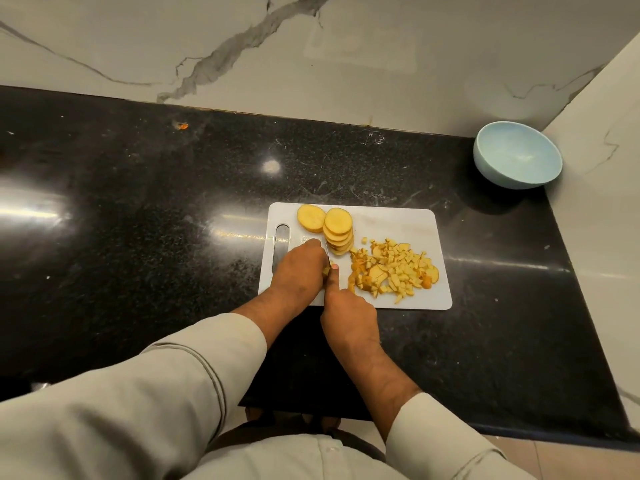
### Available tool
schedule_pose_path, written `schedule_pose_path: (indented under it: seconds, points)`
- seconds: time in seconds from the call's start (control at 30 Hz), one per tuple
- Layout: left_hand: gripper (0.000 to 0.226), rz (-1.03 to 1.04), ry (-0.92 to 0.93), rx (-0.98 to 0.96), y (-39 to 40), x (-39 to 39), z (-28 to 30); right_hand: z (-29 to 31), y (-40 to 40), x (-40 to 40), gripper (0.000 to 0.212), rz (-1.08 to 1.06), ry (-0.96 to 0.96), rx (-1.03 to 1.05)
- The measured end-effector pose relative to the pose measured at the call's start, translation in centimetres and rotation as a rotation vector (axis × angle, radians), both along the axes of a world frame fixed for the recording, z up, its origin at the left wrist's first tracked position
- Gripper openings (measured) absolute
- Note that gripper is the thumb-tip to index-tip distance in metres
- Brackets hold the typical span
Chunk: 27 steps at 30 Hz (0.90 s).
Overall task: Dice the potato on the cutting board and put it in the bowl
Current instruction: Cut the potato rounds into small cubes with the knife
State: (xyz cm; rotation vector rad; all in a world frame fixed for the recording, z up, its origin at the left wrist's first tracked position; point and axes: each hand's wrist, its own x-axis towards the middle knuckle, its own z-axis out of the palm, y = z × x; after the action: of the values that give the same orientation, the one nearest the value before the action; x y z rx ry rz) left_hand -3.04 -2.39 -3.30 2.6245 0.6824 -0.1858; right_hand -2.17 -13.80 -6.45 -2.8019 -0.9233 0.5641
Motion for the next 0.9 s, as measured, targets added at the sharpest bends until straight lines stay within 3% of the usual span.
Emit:
schedule_pose_path:
  seconds: [0.3,0.5,0.63,0.9]
  points:
    - [0.033,0.069,-0.046,-0.078,-0.2,-0.3,-0.4,0.3,-6.0,-4.3,0.074,0.063,0.013,-0.07]
    - [0.047,0.033,-0.084,-0.162,0.7,-1.9,-1.5,1.7,-7.8,-4.7,0.073,-0.015,-0.003,-0.057]
    - [0.042,0.052,-0.111,-0.168,1.0,-2.3,-1.7,2.5,-5.2,-4.4,0.076,-0.04,-0.119,-0.046]
    - [0.023,-0.009,-0.12,-0.139,1.1,-1.6,-0.9,1.0,-1.3,-2.3,0.072,-0.056,-0.097,-0.038]
